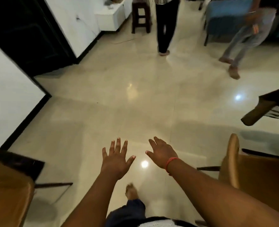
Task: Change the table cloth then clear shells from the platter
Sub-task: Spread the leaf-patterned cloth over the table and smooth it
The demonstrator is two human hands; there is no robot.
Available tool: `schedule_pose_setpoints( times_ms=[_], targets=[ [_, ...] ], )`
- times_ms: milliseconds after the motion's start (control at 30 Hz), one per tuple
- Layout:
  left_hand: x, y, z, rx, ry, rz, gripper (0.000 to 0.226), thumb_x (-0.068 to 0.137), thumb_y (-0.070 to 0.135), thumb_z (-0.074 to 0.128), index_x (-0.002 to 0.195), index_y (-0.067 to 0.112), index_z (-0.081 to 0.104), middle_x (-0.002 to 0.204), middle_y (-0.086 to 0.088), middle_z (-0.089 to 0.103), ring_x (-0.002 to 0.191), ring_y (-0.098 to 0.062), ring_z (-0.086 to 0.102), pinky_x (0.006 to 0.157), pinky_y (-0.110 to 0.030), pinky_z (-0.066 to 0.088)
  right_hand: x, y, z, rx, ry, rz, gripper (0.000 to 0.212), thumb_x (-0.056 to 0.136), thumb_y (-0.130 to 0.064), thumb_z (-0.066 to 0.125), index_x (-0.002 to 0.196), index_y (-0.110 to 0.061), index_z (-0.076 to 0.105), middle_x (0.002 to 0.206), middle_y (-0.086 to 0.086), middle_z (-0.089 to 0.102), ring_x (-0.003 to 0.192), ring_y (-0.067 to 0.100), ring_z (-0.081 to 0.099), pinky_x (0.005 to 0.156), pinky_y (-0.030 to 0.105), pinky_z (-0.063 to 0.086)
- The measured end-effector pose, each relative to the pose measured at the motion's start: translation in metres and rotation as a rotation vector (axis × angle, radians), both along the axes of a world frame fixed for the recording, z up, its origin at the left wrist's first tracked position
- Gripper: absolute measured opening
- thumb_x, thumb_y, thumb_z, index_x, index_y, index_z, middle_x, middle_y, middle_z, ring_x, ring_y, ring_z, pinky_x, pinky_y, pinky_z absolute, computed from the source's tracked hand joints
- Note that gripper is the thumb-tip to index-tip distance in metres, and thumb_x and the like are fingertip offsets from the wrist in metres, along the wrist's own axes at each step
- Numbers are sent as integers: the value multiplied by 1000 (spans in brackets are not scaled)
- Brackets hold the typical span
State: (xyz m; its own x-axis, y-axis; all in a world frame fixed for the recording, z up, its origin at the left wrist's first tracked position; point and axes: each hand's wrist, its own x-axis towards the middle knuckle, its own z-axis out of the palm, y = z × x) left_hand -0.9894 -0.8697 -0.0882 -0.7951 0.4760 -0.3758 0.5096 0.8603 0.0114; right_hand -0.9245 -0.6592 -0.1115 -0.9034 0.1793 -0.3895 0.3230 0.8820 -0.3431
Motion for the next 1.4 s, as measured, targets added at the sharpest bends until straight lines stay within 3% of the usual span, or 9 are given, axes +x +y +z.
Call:
schedule_pose_setpoints(
  times_ms=[200,333,567,667,800,1033,1267,1400],
  targets=[
    [-151,90,15,-12,2,-280,79,91,74,5,155,31,-15,164,-3,-20,151,-26,-16,118,-59,-3,-99,68,19,-14,3,-252,67,98,-57,37,154,-24,22,164,7,16,149,26,20,117,44,28],
    [-234,192,19,10,8,-449,77,93,73,7,154,32,-17,163,-2,-23,151,-25,-17,119,-58,-2,-144,144,15,-25,1,-442,68,98,-58,35,155,-24,21,164,6,14,149,26,19,118,44,26],
    [-320,371,3,-27,-5,-613,79,89,75,0,153,33,-19,161,0,-27,151,-25,-19,119,-58,-3,-202,297,-9,-31,-82,-567,70,98,-60,33,156,-24,17,165,6,11,150,27,16,119,45,24],
    [-347,460,9,-16,0,-662,85,81,76,-10,154,33,-18,160,0,-28,151,-25,-19,119,-58,-4,-224,381,-2,-11,-85,-596,69,99,-60,32,156,-24,16,165,5,10,150,28,15,118,46,24],
    [-377,581,20,21,0,-725,80,87,73,-2,155,32,-15,163,-2,-23,151,-24,-18,119,-58,-4,-249,493,12,16,-51,-689,69,99,-60,30,156,-25,15,165,5,9,150,28,15,118,46,23],
    [-429,791,10,10,13,-944,86,80,76,-11,153,33,-19,163,-1,-22,151,-25,-19,119,-59,-4,-274,660,6,61,-47,-901,71,98,-63,29,156,-27,13,165,4,8,151,28,13,119,47,22],
    [-444,1013,8,-19,5,-1285,91,76,77,-14,155,32,-15,163,-2,-22,151,-27,-16,119,-60,-1,-271,805,6,74,-94,-1207,78,93,-72,20,157,-30,2,166,3,0,152,28,6,120,51,15],
    [-414,1128,15,-21,32,-1492,102,66,80,-27,155,32,-14,164,-2,-19,152,-27,-13,117,-60,-1,-240,861,20,79,-50,-1407,79,91,-74,22,156,-34,3,166,2,-4,152,27,3,121,54,10]
  ],
)
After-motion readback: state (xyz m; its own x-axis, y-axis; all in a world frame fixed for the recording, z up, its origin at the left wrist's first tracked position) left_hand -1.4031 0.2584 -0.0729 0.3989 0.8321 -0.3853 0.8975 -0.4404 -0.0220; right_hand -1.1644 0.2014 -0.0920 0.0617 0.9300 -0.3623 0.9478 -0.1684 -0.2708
